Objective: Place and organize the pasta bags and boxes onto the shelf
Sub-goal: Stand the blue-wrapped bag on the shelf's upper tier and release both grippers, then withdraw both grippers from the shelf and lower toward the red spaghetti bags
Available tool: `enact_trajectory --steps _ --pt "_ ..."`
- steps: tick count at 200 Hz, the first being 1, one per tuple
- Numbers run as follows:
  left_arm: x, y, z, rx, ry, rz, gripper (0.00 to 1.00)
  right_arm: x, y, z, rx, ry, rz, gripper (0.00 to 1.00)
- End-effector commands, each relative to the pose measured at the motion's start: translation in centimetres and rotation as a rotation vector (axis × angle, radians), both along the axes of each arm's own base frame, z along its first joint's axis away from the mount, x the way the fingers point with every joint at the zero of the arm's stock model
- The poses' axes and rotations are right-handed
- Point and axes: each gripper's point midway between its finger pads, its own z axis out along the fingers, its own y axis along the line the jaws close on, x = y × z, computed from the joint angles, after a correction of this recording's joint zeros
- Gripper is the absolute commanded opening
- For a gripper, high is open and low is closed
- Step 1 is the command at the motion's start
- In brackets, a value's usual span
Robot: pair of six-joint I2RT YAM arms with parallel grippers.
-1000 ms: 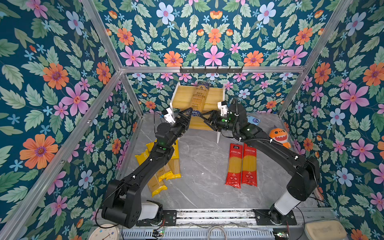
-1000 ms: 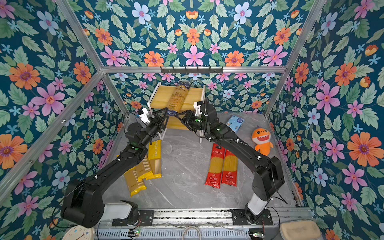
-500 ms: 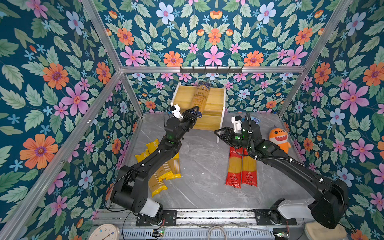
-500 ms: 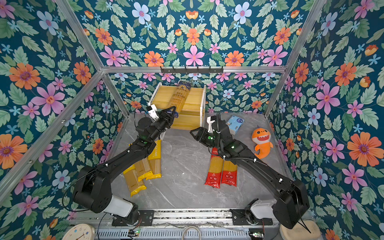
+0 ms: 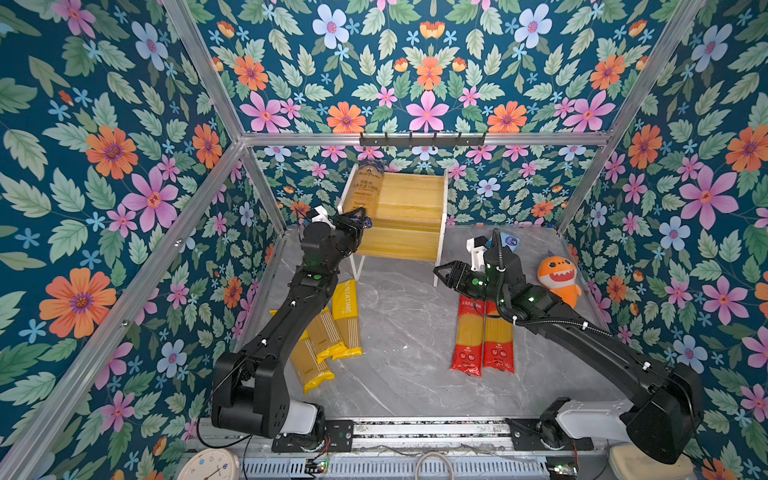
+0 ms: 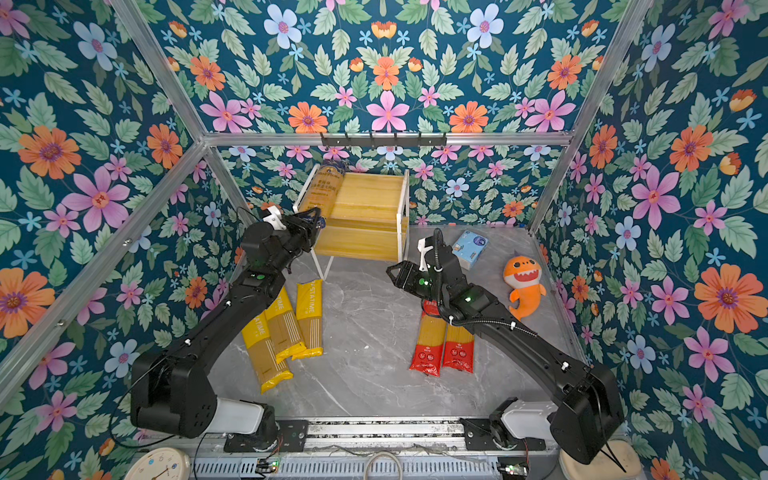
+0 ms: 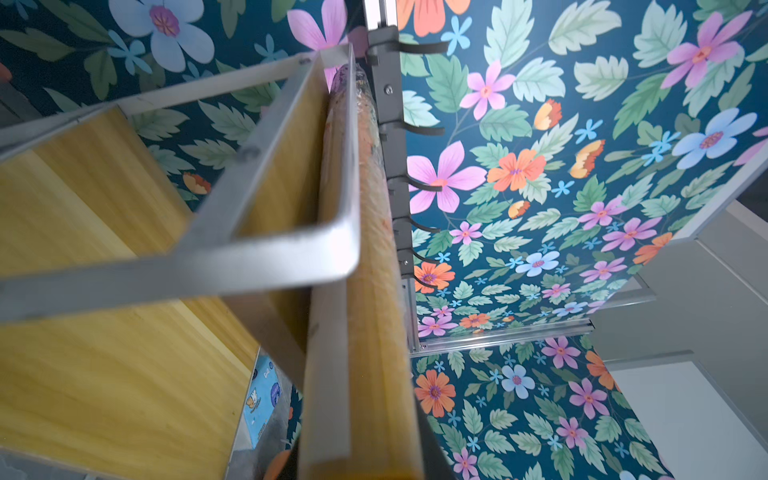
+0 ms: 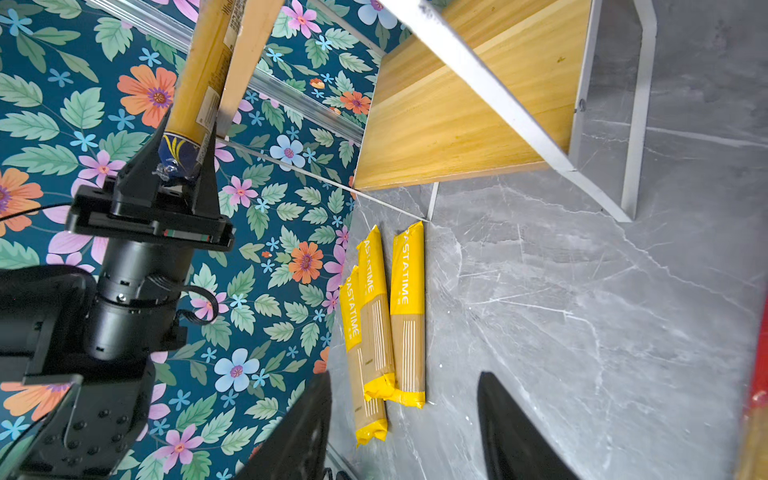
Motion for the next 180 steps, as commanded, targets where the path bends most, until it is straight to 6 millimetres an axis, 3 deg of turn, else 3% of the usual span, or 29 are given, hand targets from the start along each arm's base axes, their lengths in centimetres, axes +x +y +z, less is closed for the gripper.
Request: enact_trajectory --steps 1,56,74,91,103,112,123,180 --pt "0.5 -0.6 -0.2 0.017 -0.005 -0.101 0.03 0.0 -0.2 0.1 -0.008 -0.012 -0.009 0.57" --pt "0.7 1.2 0.3 0.002 -0.015 -0.067 0.02 -0.2 -0.8 -0.4 -0.031 -0.013 -0.025 0.56" --pt "0.7 1.4 0.0 0.012 -0.011 -0.063 0.10 -0.2 -0.8 -0.2 -0.032 -0.019 -0.024 0.56" --pt "0.7 1.6 -0.1 0.009 -0.014 -0.060 0.24 -0.2 -0.9 -0.2 -0.033 -0.020 -0.024 0.56" --pt "0.5 1.9 0.0 0.008 -0.024 -0.044 0.26 -0.2 -0.9 -0.4 -0.040 -0.015 -0.025 0.56" --pt "0.4 2.4 0.2 0.003 -0.033 -0.023 0.22 -0.3 -1.1 -0.7 -0.045 -0.009 -0.027 0.56" --pt "0.4 2.8 0.4 -0.007 -0.043 -0.003 0.00 -0.4 -1.1 -0.8 -0.046 -0.006 -0.027 0.56" --pt "1.1 3.4 0.4 -0.031 -0.028 0.026 0.04 -0.5 -1.3 -1.2 -0.052 0.003 -0.030 0.56"
